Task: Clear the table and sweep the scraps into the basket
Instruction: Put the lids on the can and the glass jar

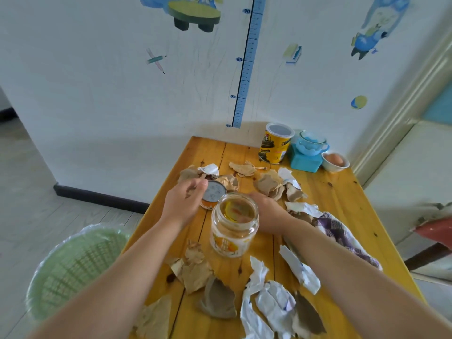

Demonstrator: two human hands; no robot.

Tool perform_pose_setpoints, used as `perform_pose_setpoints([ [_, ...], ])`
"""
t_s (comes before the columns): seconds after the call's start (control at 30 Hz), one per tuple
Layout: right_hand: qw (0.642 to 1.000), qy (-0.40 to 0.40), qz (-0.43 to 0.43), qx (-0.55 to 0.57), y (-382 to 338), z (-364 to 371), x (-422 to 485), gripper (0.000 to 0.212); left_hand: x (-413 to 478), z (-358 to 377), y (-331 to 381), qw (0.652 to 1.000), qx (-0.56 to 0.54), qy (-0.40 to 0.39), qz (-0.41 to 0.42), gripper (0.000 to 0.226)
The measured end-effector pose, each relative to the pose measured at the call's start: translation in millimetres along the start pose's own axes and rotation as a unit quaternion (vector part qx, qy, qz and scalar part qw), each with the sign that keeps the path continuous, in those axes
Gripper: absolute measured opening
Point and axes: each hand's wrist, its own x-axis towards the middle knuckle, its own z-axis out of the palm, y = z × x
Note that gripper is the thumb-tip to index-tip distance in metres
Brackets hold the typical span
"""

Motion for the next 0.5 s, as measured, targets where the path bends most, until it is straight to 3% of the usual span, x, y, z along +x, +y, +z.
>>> perform_pose_setpoints([
  [0.2, 0.997, -0.055, -0.008, -0.061, -3.7, 3.3, 4.1, 0.046, -18.4, 0.5, 14.6, 1.0, -0.013, -0.026, -0.008, 0.044],
  [0.37, 0.995, -0.059, -0.009, -0.076, -4.5, 3.8, 8.8, 0.046, -35.5, -5.4, 24.4, 0.989, -0.104, -0.095, 0.049, 0.101],
  [0.5, 0.995, -0.038, 0.009, -0.09, 6.4, 10.3, 16.9, 0.053, -50.6, -3.1, 28.9, 0.981, -0.077, -0.151, 0.093, 0.099],
])
